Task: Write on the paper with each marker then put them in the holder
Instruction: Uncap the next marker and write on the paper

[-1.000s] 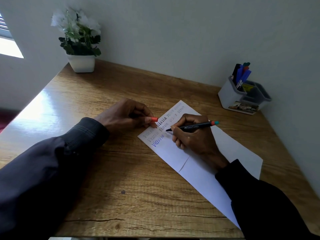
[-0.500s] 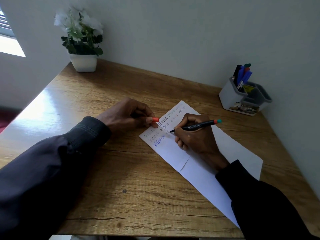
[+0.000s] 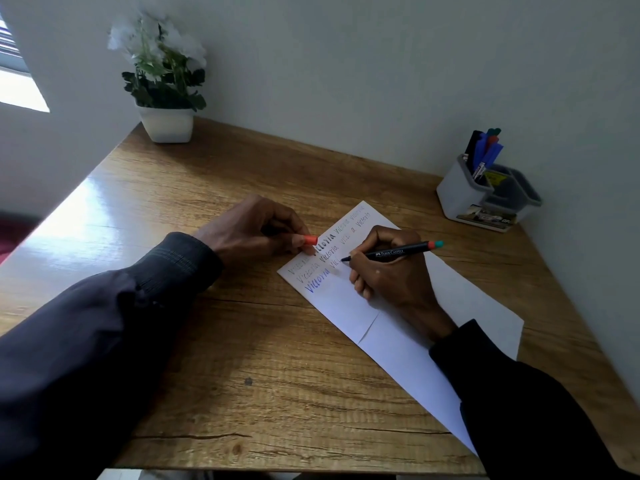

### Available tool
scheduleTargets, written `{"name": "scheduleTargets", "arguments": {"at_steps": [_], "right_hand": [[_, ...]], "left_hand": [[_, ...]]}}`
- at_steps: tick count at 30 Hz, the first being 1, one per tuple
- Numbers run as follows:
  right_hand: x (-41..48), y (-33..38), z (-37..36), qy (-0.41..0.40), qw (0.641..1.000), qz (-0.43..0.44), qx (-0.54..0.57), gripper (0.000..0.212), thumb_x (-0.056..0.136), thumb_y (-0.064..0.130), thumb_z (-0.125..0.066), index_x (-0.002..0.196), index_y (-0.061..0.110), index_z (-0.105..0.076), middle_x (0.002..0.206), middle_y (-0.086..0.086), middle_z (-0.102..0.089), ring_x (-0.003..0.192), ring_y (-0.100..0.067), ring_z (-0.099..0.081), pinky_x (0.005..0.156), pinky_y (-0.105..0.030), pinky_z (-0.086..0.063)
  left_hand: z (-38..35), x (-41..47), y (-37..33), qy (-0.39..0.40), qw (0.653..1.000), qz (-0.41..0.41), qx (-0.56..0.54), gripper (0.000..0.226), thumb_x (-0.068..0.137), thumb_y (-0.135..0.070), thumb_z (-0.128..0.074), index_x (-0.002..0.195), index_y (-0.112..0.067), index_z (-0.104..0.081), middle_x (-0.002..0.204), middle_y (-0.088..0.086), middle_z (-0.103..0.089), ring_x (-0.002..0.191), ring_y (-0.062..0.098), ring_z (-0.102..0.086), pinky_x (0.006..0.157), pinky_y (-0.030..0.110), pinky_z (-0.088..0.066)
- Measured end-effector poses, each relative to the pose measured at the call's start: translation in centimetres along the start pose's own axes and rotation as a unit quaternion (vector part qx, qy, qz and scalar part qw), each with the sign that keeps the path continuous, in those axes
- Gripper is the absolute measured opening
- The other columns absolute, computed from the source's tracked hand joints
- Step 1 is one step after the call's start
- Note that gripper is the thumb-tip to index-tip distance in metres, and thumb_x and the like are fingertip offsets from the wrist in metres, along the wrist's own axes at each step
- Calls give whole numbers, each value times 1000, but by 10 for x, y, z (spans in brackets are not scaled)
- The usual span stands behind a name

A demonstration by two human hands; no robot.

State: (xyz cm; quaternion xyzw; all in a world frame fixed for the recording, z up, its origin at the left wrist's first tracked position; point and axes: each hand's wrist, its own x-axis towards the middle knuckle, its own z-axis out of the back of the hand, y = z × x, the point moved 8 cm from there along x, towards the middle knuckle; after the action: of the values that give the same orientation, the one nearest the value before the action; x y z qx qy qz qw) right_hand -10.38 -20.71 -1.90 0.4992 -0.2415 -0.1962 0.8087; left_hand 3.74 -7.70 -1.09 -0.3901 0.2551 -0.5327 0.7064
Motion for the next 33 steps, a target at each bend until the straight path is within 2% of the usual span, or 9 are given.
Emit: {"name": "scheduleTargets", "arguments": {"at_steps": [13, 33], "right_hand": [[0, -1, 2, -6, 1000, -4, 5, 14, 88, -2, -70, 75, 1, -65, 62, -16, -69, 47, -32, -65, 42, -35, -52], [1, -4, 4, -25, 999, -20, -12, 13, 89, 3, -72, 78, 0, -66, 64, -14, -70, 49, -28, -67, 45, -29, -51]], "left_hand": [[1, 0, -1, -3, 1000, -5, 10, 18, 89, -15, -64, 105, -12, -72, 107, -5, -72, 98, 3, -67, 86, 26, -56], [0, 2, 1, -3, 1000, -10, 12, 18, 89, -12, -65, 106, -10, -72, 106, -4, -71, 96, -1, -66, 83, 20, -56]]}}
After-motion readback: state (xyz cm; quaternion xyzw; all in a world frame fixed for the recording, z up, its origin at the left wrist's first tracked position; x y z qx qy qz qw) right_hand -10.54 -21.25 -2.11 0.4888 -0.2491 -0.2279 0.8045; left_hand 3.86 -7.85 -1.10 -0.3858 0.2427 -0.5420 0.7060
